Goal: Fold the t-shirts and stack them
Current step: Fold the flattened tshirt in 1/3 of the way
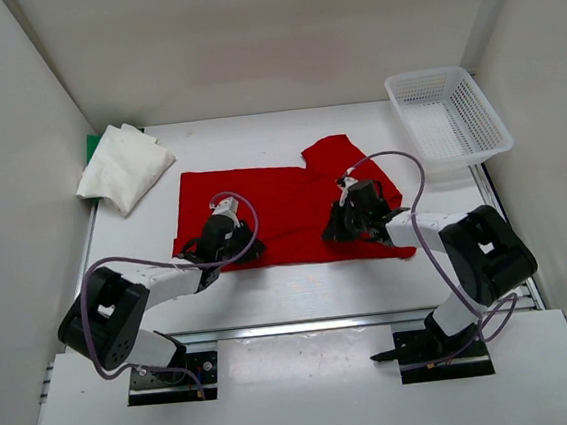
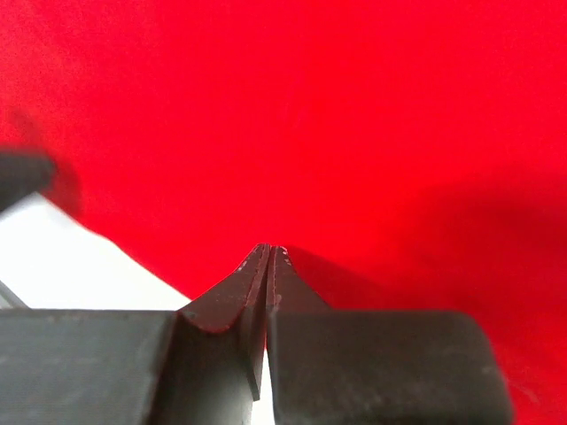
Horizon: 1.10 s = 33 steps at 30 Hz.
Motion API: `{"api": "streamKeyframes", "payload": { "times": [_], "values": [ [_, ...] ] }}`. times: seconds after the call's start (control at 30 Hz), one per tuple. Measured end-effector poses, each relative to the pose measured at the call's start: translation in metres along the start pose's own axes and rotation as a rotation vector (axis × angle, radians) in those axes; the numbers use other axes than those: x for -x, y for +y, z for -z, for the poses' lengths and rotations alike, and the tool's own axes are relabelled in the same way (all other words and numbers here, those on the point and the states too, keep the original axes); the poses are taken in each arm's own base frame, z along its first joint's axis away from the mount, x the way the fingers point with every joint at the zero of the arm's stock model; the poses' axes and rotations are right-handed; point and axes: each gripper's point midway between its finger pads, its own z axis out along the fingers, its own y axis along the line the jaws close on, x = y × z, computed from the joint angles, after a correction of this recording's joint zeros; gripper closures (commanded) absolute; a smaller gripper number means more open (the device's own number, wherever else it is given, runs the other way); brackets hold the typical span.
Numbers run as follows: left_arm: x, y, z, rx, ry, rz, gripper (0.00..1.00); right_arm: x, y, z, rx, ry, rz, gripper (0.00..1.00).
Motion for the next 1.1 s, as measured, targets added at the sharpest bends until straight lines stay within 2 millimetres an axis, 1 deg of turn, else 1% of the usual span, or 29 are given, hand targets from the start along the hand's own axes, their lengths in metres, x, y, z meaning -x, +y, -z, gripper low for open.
{"api": "streamKeyframes", "payload": {
  "times": [0.07, 0.13, 0.23, 0.33, 0.47, 0.53, 0.6, 0.63, 0.67, 0.7, 0.73, 0.8, 0.83, 0.9, 0.93, 0.97, 1.0, 1.07, 1.1],
  "values": [
    [-0.006, 0.009, -0.004, 0.031, 0.019, -0.004, 0.66, -0.022, 0.001, -0.001, -0.013, 0.051, 0.034, 1.00],
    [-0.010, 0.019, -0.007, 0.057, 0.032, 0.001, 0.66, -0.033, -0.001, -0.001, -0.027, 0.077, 0.053, 1.00],
    [-0.010, 0.026, -0.007, 0.057, 0.034, 0.025, 0.67, -0.035, -0.003, -0.001, -0.036, 0.073, 0.066, 1.00],
    [-0.013, 0.027, -0.005, 0.039, 0.030, 0.037, 0.67, -0.041, -0.003, 0.003, -0.033, 0.068, 0.076, 1.00],
    [-0.026, 0.025, 0.006, 0.026, 0.032, 0.019, 0.67, -0.054, 0.000, 0.012, -0.032, 0.081, 0.092, 1.00],
    [-0.030, 0.024, 0.011, 0.027, 0.044, 0.017, 0.67, -0.056, 0.001, 0.014, -0.034, 0.094, 0.092, 0.97],
    [-0.028, 0.025, 0.013, 0.041, 0.053, 0.022, 0.67, -0.055, 0.000, 0.016, -0.040, 0.104, 0.086, 0.88],
    [-0.024, 0.028, 0.013, 0.056, 0.057, 0.030, 0.66, -0.050, 0.001, 0.016, -0.040, 0.102, 0.082, 0.85],
    [-0.016, 0.029, 0.013, 0.069, 0.052, 0.039, 0.66, -0.042, 0.003, 0.017, -0.038, 0.091, 0.079, 0.83],
    [-0.003, 0.030, 0.013, 0.077, 0.033, 0.055, 0.63, -0.031, 0.006, 0.018, -0.032, 0.070, 0.078, 0.82],
    [0.015, 0.030, 0.012, 0.074, 0.007, 0.079, 0.61, -0.019, 0.010, 0.018, -0.024, 0.045, 0.079, 0.81],
    [0.064, 0.034, 0.013, 0.081, -0.089, 0.130, 0.62, 0.009, 0.021, 0.020, 0.000, -0.011, 0.088, 0.83],
    [0.095, 0.039, 0.014, 0.082, -0.151, 0.163, 0.62, 0.022, 0.026, 0.021, 0.015, -0.037, 0.093, 0.83],
    [0.148, 0.053, 0.015, 0.101, -0.246, 0.210, 0.62, 0.040, 0.038, 0.023, 0.044, -0.079, 0.106, 0.83],
    [0.171, 0.062, 0.012, 0.115, -0.281, 0.226, 0.63, 0.043, 0.043, 0.023, 0.061, -0.090, 0.114, 0.82],
    [0.197, 0.076, 0.008, 0.139, -0.313, 0.243, 0.63, 0.043, 0.047, 0.023, 0.073, -0.094, 0.122, 0.84],
    [0.215, 0.089, 0.001, 0.162, -0.324, 0.252, 0.63, 0.041, 0.049, 0.022, 0.081, -0.090, 0.127, 0.84],
    [0.245, 0.120, -0.017, 0.230, -0.333, 0.258, 0.61, 0.030, 0.052, 0.020, 0.095, -0.066, 0.133, 0.85],
    [0.252, 0.135, -0.026, 0.265, -0.322, 0.260, 0.59, 0.024, 0.051, 0.019, 0.099, -0.052, 0.133, 0.84]
  ]
}}
